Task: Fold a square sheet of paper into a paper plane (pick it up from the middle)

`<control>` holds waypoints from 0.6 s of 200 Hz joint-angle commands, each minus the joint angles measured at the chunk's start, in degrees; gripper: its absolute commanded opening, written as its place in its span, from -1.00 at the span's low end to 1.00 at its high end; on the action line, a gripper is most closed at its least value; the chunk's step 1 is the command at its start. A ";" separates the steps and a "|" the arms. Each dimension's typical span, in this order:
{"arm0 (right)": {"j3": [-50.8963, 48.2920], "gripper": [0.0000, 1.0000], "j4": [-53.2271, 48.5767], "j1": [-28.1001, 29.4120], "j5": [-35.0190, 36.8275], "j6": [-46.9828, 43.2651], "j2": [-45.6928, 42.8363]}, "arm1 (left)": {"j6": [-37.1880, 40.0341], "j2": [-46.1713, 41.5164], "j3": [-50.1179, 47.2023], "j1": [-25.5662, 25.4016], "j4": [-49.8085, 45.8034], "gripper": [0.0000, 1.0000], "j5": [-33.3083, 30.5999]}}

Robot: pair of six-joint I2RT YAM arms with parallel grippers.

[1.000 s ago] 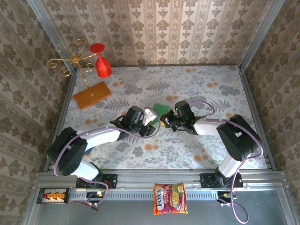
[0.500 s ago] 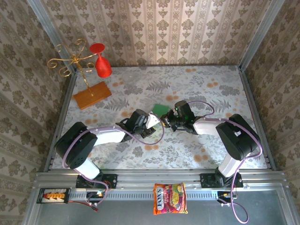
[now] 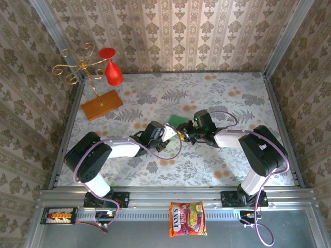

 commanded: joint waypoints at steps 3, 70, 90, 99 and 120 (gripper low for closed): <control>0.52 -0.11 -2.49 -2.08 -1.12 -2.84 -3.14 | -2.84 0.91 0.06 0.80 0.04 -0.66 2.05; -1.79 0.07 -11.47 -7.58 2.62 -10.29 -10.21 | -12.88 -0.38 -2.13 4.36 3.40 -0.82 12.68; -1.49 0.08 -13.59 -7.72 3.77 -12.42 -10.90 | -17.39 -1.67 -4.21 6.10 6.38 -0.84 16.25; -1.39 0.09 -14.14 -7.62 4.06 -13.47 -10.69 | -19.37 -1.90 -4.80 7.28 7.21 -0.84 18.28; -0.89 0.10 -15.41 -7.63 4.24 -16.47 -9.70 | -23.53 -1.32 -4.90 9.61 7.27 -0.86 23.11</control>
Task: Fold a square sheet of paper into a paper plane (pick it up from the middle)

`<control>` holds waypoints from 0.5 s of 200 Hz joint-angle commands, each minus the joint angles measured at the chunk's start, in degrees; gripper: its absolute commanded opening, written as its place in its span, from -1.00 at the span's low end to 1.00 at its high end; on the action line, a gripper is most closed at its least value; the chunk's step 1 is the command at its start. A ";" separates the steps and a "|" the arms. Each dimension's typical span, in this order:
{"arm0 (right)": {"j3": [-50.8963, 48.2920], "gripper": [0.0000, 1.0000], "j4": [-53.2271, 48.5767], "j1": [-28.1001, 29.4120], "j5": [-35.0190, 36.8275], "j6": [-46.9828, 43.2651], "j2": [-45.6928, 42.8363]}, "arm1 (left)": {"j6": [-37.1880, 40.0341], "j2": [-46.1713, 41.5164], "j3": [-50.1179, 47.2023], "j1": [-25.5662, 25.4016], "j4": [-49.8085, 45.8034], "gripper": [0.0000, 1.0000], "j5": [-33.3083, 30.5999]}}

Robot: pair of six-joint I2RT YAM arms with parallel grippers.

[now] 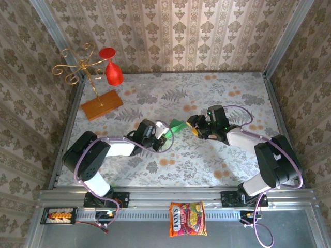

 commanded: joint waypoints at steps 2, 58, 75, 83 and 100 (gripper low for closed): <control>-0.13 0.11 -4.22 -0.01 1.80 -5.40 0.09 | -7.98 -0.91 -0.59 2.22 2.41 -0.86 8.35; 0.85 0.36 -7.75 2.07 4.50 -14.56 1.85 | -12.90 1.34 0.49 3.80 1.15 -0.87 14.86; 1.79 0.40 -9.03 2.99 5.42 -17.00 2.50 | -13.90 2.62 1.46 4.08 0.79 -0.87 16.75; 2.07 0.42 -9.45 3.35 5.69 -18.12 2.79 | -14.50 3.17 2.15 4.22 0.09 -0.88 17.19; 2.43 0.44 -9.59 3.78 6.05 -20.01 3.53 | -14.80 4.29 3.84 4.24 -1.78 -0.90 18.27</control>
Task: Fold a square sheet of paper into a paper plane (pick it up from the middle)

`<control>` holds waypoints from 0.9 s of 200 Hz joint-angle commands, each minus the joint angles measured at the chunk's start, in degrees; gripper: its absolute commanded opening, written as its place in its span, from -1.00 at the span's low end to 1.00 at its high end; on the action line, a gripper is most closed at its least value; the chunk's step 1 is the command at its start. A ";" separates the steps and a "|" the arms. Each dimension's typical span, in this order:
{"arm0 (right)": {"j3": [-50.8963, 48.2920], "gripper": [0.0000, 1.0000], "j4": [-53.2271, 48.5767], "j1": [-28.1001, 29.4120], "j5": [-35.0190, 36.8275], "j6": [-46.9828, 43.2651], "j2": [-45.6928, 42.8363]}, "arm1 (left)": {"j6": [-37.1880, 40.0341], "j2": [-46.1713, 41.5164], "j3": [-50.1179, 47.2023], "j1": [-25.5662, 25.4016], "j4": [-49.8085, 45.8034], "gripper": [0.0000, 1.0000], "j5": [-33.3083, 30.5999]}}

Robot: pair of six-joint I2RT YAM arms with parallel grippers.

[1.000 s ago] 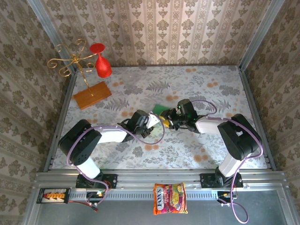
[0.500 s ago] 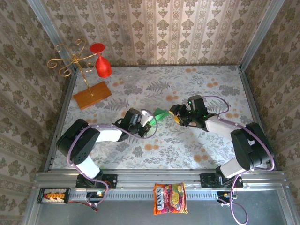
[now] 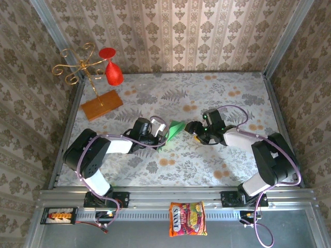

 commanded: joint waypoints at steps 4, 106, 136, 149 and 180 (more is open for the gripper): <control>2.07 0.44 -2.39 0.88 2.40 -5.80 1.51 | -2.82 1.96 3.16 0.57 -2.90 -0.90 4.39; 7.26 0.55 -5.54 3.67 2.90 -17.34 6.23 | -8.24 6.09 10.43 0.96 -12.38 -0.90 11.04; 7.98 0.57 -5.79 3.84 3.38 -19.36 7.44 | -9.38 7.42 11.99 1.21 -14.49 -0.89 11.74; 8.82 0.58 -6.32 3.93 3.22 -20.36 8.31 | -10.11 8.26 12.40 1.40 -14.65 -0.89 12.65; 11.75 0.59 -8.30 4.28 2.52 -22.42 10.78 | -11.00 9.88 13.39 1.58 -14.99 -0.87 14.22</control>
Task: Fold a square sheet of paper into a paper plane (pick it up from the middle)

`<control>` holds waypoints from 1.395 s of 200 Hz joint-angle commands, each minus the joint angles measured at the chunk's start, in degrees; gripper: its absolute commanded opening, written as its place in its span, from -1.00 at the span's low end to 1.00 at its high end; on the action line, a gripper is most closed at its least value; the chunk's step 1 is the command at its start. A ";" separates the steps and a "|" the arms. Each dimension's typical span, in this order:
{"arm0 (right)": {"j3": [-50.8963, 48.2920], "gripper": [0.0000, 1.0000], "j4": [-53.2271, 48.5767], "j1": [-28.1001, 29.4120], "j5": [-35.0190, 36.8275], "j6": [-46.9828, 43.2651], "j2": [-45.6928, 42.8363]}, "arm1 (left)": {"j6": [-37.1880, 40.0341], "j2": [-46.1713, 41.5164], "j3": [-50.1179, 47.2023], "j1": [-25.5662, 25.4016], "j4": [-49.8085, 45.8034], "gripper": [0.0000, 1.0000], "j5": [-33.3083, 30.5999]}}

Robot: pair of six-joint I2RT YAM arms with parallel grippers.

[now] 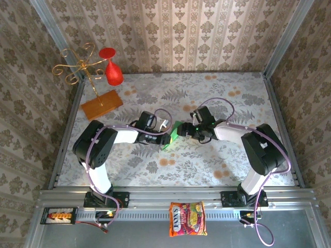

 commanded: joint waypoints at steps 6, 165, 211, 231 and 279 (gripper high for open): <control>2.95 0.59 -3.34 0.68 0.69 -3.58 2.56 | -1.98 1.65 1.69 0.40 -1.82 -0.87 2.97; 7.08 0.59 -6.60 1.38 2.64 -4.38 10.58 | -4.51 3.27 0.64 1.68 1.35 -0.82 4.57; 9.83 0.56 -11.31 2.33 6.91 -4.09 13.05 | -4.43 3.10 0.65 1.72 1.16 -0.77 4.48; 11.36 0.55 -13.06 2.53 7.93 -3.52 14.61 | -4.41 2.57 0.48 1.72 0.83 -0.71 4.25; 13.06 0.55 -15.67 2.73 9.54 -2.63 16.28 | -3.41 -0.18 -0.74 1.72 -0.75 -0.46 2.38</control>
